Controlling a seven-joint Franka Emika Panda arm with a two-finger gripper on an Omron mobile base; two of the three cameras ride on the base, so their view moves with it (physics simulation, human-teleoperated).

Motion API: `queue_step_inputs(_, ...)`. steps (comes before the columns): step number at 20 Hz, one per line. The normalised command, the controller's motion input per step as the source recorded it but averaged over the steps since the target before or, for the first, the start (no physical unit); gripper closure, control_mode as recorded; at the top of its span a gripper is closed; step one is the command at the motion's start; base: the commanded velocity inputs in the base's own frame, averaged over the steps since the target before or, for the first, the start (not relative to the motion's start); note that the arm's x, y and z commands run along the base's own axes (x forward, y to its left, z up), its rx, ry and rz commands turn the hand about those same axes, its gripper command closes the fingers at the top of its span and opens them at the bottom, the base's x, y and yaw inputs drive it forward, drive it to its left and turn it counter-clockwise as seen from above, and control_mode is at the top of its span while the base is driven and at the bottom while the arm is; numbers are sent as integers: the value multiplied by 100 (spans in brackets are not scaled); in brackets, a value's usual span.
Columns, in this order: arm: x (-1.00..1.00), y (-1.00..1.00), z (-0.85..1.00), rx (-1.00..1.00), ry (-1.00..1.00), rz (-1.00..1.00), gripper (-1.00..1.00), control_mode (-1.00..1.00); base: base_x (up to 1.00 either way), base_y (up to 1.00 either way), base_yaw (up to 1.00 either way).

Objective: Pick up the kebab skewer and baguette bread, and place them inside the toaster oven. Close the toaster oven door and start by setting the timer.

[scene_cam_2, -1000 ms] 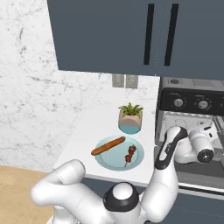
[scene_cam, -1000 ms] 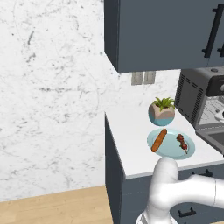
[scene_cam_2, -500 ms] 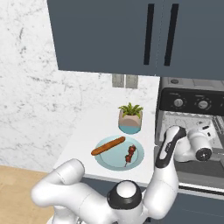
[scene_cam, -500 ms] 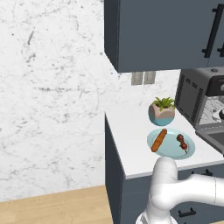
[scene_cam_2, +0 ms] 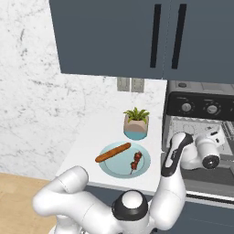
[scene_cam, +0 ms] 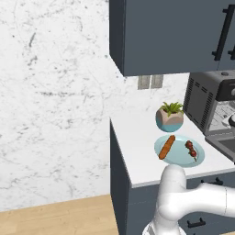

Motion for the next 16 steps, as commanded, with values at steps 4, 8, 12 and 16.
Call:
queue_step_inputs(4,27,0,-18,-2,0,0,-100,-100,0,0,0)
queue_step_inputs(8,30,0,-14,-2,0,1,100,-100,0,0,0)
queue_step_inputs(12,30,3,-22,-2,0,0,100,-100,0,0,0)
queue_step_inputs(16,24,0,-14,0,0,0,100,-100,0,0,0)
